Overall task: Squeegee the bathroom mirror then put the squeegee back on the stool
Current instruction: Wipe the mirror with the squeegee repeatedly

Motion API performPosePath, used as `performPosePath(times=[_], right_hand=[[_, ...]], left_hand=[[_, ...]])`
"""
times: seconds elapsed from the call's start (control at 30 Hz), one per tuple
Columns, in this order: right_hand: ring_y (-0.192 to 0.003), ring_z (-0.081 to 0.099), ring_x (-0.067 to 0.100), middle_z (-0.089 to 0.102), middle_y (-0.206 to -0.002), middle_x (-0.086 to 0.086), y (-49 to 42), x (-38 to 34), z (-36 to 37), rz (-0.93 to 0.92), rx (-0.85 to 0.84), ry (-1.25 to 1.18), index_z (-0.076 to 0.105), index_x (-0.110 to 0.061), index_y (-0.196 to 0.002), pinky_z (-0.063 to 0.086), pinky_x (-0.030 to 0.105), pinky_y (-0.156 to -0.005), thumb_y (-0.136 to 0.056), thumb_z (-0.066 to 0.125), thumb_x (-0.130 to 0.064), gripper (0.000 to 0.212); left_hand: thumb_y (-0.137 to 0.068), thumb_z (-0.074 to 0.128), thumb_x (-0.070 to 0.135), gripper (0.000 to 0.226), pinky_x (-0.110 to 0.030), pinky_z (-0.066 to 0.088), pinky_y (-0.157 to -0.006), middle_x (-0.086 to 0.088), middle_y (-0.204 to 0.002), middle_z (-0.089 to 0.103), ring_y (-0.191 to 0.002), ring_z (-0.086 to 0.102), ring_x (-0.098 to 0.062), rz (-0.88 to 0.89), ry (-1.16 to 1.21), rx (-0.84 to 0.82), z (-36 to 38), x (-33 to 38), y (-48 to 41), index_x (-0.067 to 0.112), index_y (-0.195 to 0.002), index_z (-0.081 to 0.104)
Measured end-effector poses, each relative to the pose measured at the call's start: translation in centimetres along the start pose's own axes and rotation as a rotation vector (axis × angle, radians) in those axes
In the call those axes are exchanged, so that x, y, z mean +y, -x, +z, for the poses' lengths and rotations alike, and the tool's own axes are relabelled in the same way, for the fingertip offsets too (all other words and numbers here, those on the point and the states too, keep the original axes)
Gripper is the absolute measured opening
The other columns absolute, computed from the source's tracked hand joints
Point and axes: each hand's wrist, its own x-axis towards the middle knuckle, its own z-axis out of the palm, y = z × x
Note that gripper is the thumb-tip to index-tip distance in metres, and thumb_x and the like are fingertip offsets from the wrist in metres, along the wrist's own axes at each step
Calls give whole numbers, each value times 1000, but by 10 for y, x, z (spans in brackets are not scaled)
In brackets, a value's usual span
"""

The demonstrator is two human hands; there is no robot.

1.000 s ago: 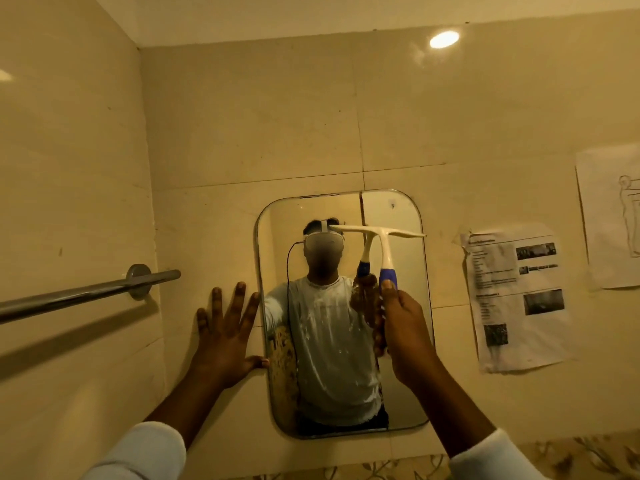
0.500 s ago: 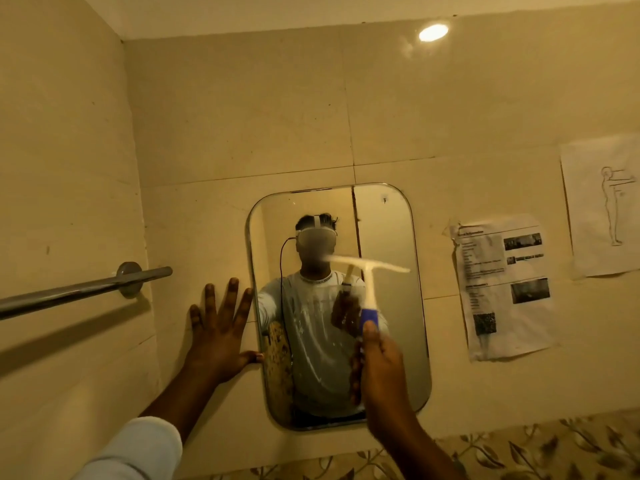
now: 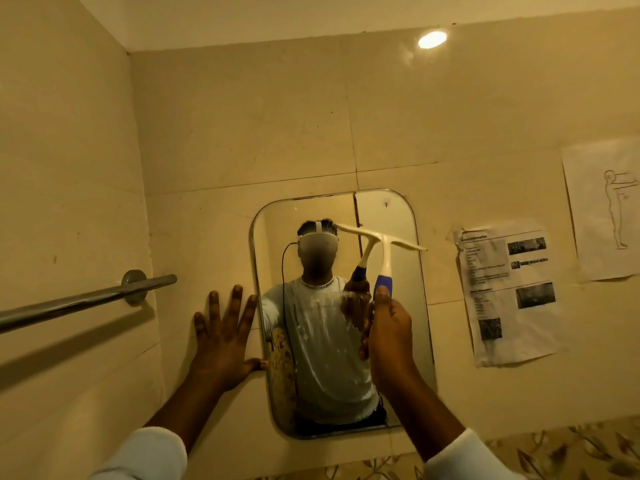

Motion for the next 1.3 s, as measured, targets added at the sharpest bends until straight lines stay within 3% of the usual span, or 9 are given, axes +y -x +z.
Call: performPosePath(times=[0.17, 0.27, 0.33, 0.5, 0.63, 0.77, 1.0, 1.13, 1.3], right_hand=[[-65, 56, 23, 60, -77, 8, 49, 42, 0, 156, -48, 55, 62, -17, -99, 47, 35, -57, -99, 41, -56, 44], [-64, 58, 21, 62, -77, 7, 29, 6, 4, 18, -22, 30, 62, -15, -100, 49, 32, -56, -102, 41, -50, 41], [-76, 68, 24, 70, -87, 5, -5, -25, 10, -64, -26, 31, 63, -20, -103, 57, 38, -67, -101, 41, -55, 42], [-75, 67, 30, 71, -86, 12, -69, -61, 14, -45, -110, 63, 67, -17, -99, 56, 48, -73, -70, 47, -84, 76], [-64, 60, 23, 66, -75, 8, -72, -59, -3, -78, -144, 98, 63, -15, -84, 51, 38, -59, -87, 48, -68, 55], [-86, 71, 28, 73, -95, 11, -57, -40, -6, -51, -105, 48, 61, -27, -98, 60, 46, -79, -98, 46, -59, 36], [-61, 55, 16, 60, -72, 3, 2, 20, -21, -2, -3, 63, 63, -15, -97, 44, 30, -56, -102, 41, -50, 42], [-63, 55, 19, 58, -72, 5, 37, 71, -26, 119, 10, 70, 62, -11, -96, 45, 30, -56, -90, 41, -63, 56], [-62, 51, 21, 53, -74, 10, 67, 84, -25, 233, -22, 56, 61, -13, -101, 43, 33, -54, -99, 40, -55, 46]], left_hand=[[-61, 74, 89, 150, -79, 5, -118, -9, -176, -23, -156, -28, -49, 7, -2, 0, 0, 0, 1, 28, -168, -13], [-59, 74, 90, 151, -80, 6, -117, -11, -176, -19, -156, -26, -50, 12, 0, 22, 1, 0, 1, 27, -169, -10], [-58, 75, 90, 152, -81, 10, -117, -12, -177, -15, -157, -22, -51, 16, -1, 26, 1, 0, 1, 26, -169, -6], [-55, 77, 90, 154, -82, 13, -116, -13, -177, -11, -158, -18, -52, 30, -2, 36, 0, 0, 1, 26, -169, -4], [-53, 80, 88, 156, -83, 15, -114, -13, -178, -10, -158, -17, -52, 41, 8, 47, 1, 0, 0, 26, -169, -3], [-54, 80, 88, 156, -83, 14, -114, -13, -177, -11, -158, -18, -52, 43, -1, 37, 0, -1, 0, 26, -169, -5], [-58, 77, 89, 152, -82, 11, -116, -12, -177, -15, -157, -21, -52, 37, -13, 29, 1, -1, 1, 26, -169, -7], [-57, 78, 88, 153, -83, 12, -115, -12, -177, -13, -158, -19, -52, 40, -14, 35, 1, -1, 0, 26, -169, -6], [-56, 78, 88, 153, -82, 13, -114, -12, -177, -12, -158, -17, -53, 41, -21, 24, 0, 0, 1, 25, -169, -4]])
